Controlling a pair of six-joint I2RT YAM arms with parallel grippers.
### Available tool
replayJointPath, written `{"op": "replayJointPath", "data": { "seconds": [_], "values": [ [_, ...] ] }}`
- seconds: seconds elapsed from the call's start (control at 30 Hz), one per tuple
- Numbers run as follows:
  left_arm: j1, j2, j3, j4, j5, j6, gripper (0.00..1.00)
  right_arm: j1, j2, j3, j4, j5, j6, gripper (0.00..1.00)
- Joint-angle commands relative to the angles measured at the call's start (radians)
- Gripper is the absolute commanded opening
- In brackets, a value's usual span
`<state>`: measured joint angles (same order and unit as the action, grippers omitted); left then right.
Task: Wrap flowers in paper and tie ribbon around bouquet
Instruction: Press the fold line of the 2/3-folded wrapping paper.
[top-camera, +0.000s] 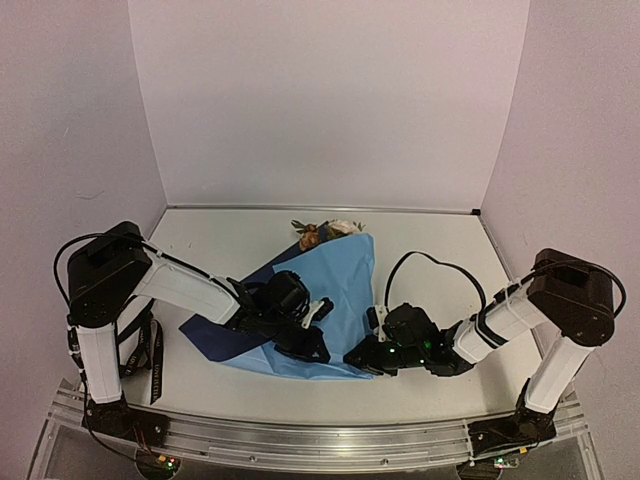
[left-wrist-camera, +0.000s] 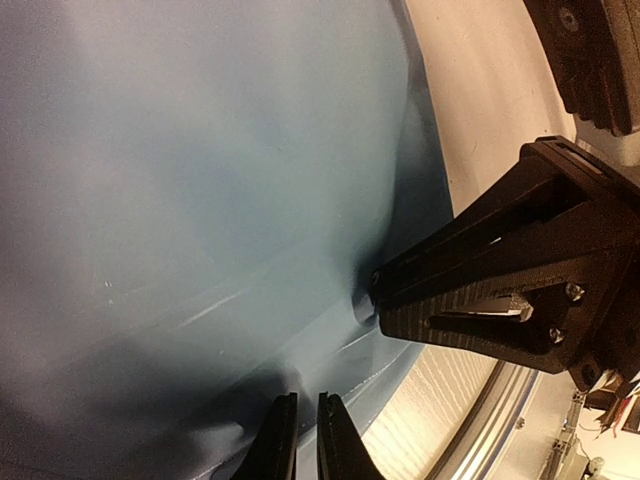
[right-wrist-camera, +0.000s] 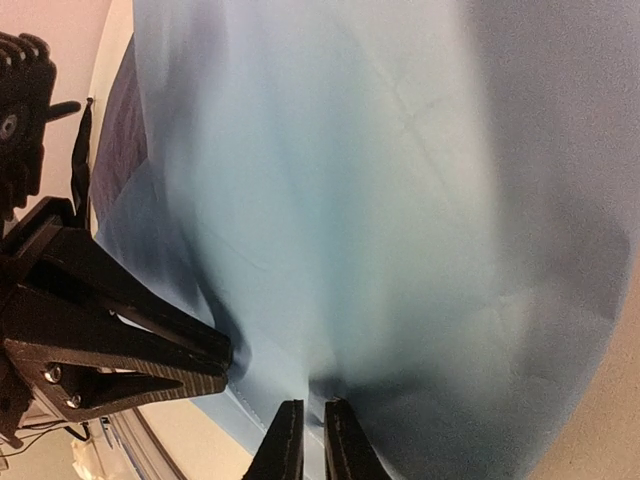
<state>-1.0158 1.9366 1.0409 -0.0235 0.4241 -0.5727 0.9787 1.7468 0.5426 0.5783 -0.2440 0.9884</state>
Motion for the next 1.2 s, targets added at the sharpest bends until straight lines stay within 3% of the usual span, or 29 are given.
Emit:
{"op": "replayJointPath", "data": {
  "seconds": [0.0, 0.23, 0.57, 0.8, 1.03, 1.17],
  "values": [
    [-0.015, 0.061, 0.017, -0.125, -0.112, 0.024, 0.08, 0.008, -0.028, -0.005, -0.022, -0.005, 0.015, 0.09],
    [-0.018, 0.091, 0.039, -0.218, -0.198, 0.018, 0.07, 0.014, -0.102, -0.071, -0.017, -0.026, 0.038, 0.11],
    [-0.018, 0.108, 0.041, -0.230, -0.205, 0.022, 0.03, 0.027, -0.160, -0.195, -0.006, 0.039, 0.038, 0.14],
    [-0.020, 0.107, 0.044, -0.235, -0.202, 0.038, 0.03, -0.015, -0.214, -0.092, -0.006, -0.024, 0.072, 0.17],
    [-0.020, 0.105, 0.047, -0.236, -0.198, 0.045, 0.02, -0.120, -0.097, 0.045, 0.006, -0.106, 0.137, 0.21],
    [-0.020, 0.105, 0.053, -0.244, -0.199, 0.053, 0.02, -0.187, 0.034, 0.054, 0.151, -0.125, 0.219, 0.21]
  ]
}}
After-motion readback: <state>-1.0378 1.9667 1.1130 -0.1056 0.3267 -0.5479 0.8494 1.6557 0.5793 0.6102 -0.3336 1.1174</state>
